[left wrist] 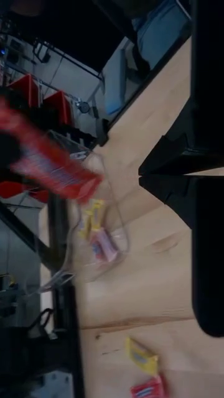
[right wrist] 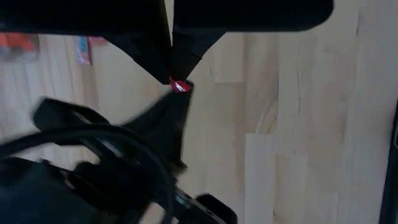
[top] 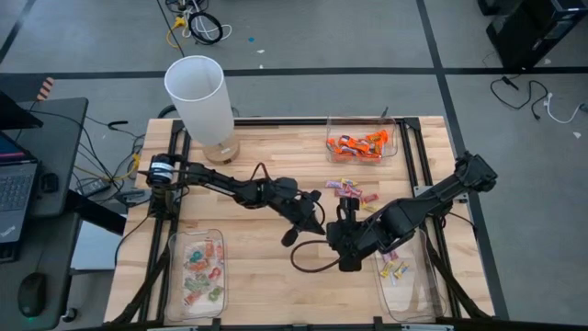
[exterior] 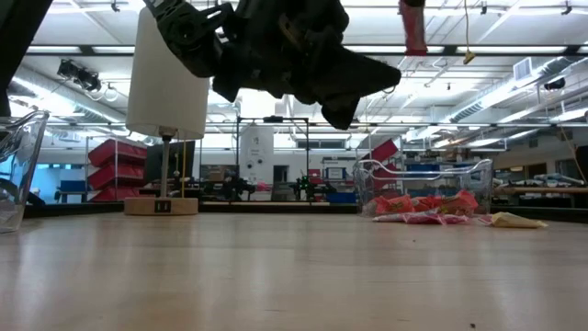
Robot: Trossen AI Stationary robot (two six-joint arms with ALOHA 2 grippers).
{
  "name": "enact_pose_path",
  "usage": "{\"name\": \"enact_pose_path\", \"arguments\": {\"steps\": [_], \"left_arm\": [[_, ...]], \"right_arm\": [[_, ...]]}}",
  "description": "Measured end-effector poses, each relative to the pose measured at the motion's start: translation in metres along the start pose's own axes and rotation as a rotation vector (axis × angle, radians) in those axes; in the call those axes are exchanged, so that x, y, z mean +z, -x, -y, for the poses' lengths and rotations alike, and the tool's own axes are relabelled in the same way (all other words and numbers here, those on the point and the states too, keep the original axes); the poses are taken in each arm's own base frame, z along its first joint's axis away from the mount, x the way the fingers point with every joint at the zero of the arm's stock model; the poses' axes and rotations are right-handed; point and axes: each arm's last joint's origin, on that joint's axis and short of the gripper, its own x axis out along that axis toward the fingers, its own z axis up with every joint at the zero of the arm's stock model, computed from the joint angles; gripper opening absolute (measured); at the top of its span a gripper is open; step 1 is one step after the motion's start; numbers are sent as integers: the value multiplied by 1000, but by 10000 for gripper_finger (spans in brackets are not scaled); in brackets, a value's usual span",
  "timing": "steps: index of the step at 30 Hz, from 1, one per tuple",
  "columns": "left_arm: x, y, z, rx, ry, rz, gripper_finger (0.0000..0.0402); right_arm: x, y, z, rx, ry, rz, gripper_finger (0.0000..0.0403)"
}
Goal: Sort candy
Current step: Put the red candy into the bottom right transparent bin
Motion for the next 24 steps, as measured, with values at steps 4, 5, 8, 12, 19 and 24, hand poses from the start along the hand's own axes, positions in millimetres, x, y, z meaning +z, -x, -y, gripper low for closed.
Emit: {"name": "enact_pose_path", "arguments": {"steps": [4, 5, 8, 12, 19, 24], "left_arm": [[-3, 0, 0, 0, 15, -30, 3], [-4, 0, 0, 0, 16, -33, 3], [-3, 0, 0, -4, 13, -29, 3], [-1, 0, 0, -6, 1, -9, 3], [3, 0, 1, -7, -23, 34, 3], [5, 0, 1, -29, -33, 53, 3]], "right_arm": [[-5, 19, 5, -20, -22, -63, 0], [-9, 26, 5, -27, -30, -89, 0], [-22, 46, 9, -32, -64, -146, 0], [-40, 82, 16, -1, -172, -122, 0], [-71, 135, 22, 92, -212, 4, 0], [-96, 133, 24, 56, -236, 22, 0]]}}
